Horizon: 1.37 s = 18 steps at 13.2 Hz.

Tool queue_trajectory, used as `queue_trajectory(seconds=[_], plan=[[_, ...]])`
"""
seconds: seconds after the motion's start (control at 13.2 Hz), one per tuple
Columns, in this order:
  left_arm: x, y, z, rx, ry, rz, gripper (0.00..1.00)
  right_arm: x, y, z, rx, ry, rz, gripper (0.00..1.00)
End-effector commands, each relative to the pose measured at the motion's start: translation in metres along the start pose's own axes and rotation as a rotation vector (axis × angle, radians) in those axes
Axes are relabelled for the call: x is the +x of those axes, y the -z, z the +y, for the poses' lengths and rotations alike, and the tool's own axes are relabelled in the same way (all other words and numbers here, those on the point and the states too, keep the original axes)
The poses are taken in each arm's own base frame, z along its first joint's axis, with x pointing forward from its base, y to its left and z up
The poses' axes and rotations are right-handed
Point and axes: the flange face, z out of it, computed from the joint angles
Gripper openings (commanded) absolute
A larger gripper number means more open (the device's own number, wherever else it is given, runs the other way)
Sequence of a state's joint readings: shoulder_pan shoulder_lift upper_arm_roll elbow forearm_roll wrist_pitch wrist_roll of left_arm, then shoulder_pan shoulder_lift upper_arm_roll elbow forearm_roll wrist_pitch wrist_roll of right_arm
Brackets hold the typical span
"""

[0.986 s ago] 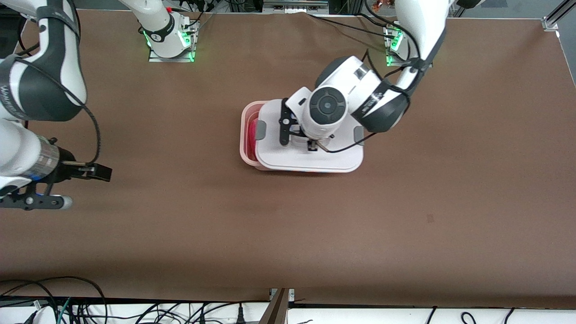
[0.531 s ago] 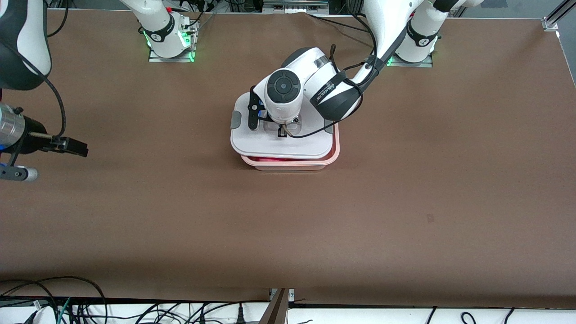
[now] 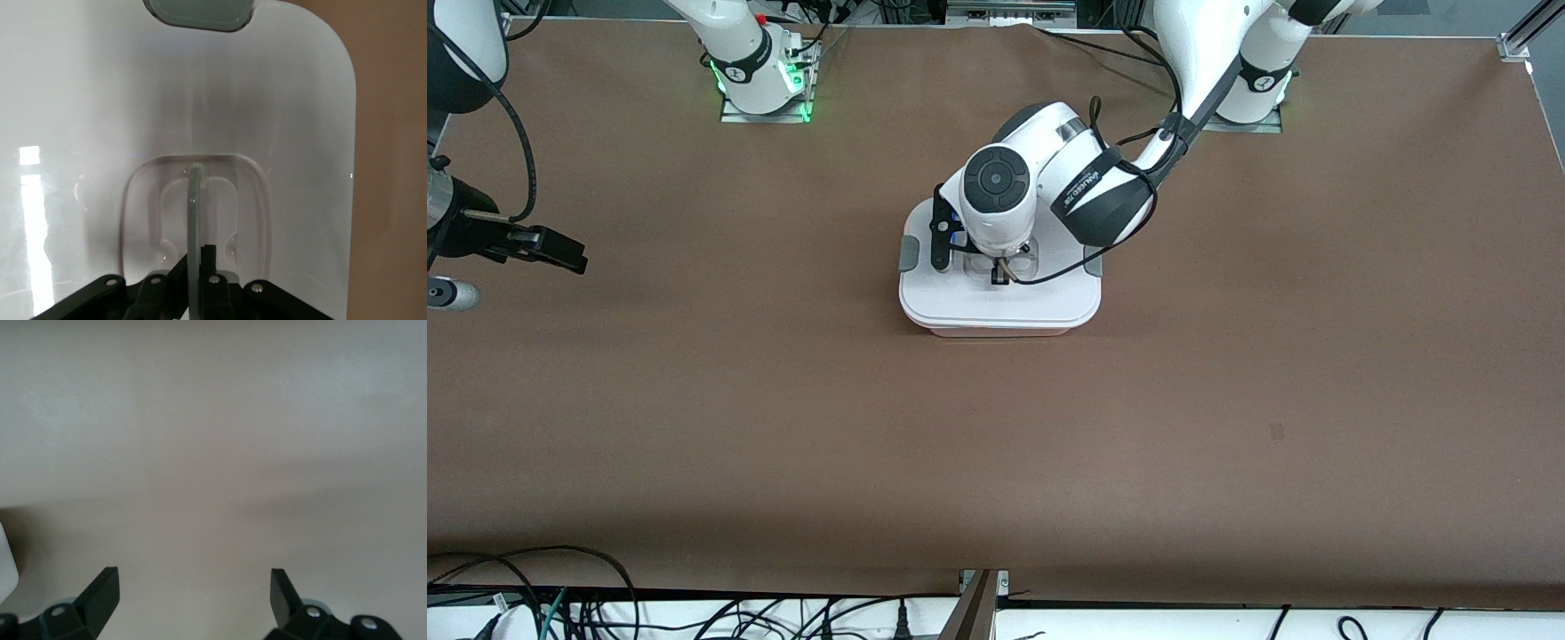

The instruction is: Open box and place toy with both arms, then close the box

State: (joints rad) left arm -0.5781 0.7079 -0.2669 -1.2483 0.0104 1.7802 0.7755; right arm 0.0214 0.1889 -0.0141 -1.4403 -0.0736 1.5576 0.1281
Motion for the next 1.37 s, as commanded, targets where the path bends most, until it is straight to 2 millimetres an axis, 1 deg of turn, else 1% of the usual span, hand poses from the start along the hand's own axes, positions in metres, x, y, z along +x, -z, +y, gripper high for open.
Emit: queue_trajectory(seconds=[0.0,0.08,0.15,0.38,0.53,0.61,0.68,0.76,0.83,0.91,0.99,1.06,1.21,1.29], plan=[[0.001,-0.005,0.0,0.0,-0.012,-0.027,0.0,-0.007,-0.002,0.013,0.032,-0.031,-0.006,1.0],[0.0,-0.005,-0.002,-0.001,-0.011,-0.027,0.0,-0.007,-0.002,0.023,0.096,-0.062,-0.015,1.0],[0.0,-0.006,-0.002,-0.003,-0.011,-0.028,0.0,-0.006,-0.003,0.037,0.134,-0.091,-0.018,1.0],[0.0,-0.007,-0.002,0.0,-0.011,-0.026,0.0,-0.007,-0.005,0.04,0.141,-0.095,-0.04,1.0],[0.004,-0.009,0.001,0.001,-0.012,-0.027,0.0,-0.01,-0.006,0.042,0.135,-0.091,-0.056,1.0],[0.006,-0.01,0.002,-0.001,-0.01,-0.027,0.0,-0.016,0.001,0.044,0.132,-0.077,-0.058,1.0],[0.007,-0.01,0.004,-0.001,-0.011,-0.028,0.0,-0.02,0.002,0.051,0.13,-0.056,-0.07,1.0],[0.009,-0.012,0.005,-0.003,-0.012,-0.028,0.0,-0.027,0.009,0.057,0.126,-0.033,-0.08,1.0],[0.009,-0.012,0.005,-0.003,-0.012,-0.028,0.0,-0.031,0.01,0.06,0.11,0.0,-0.092,1.0],[0.009,-0.013,0.005,-0.004,-0.012,-0.029,0.0,-0.034,0.013,0.072,0.089,0.015,-0.086,1.0],[0.009,-0.015,0.004,-0.006,-0.012,-0.03,0.0,-0.034,0.011,0.082,0.09,0.027,-0.094,1.0],[0.008,-0.016,0.003,-0.009,-0.01,-0.029,0.0,-0.034,0.007,0.085,0.092,0.027,-0.109,1.0],[0.008,-0.014,-0.002,0.007,0.0,-0.006,0.0,-0.03,0.003,0.085,0.09,0.026,-0.117,1.0],[0.008,-0.015,-0.001,0.006,0.006,-0.008,0.0,-0.028,0.0,0.083,0.091,0.028,-0.122,1.0]])
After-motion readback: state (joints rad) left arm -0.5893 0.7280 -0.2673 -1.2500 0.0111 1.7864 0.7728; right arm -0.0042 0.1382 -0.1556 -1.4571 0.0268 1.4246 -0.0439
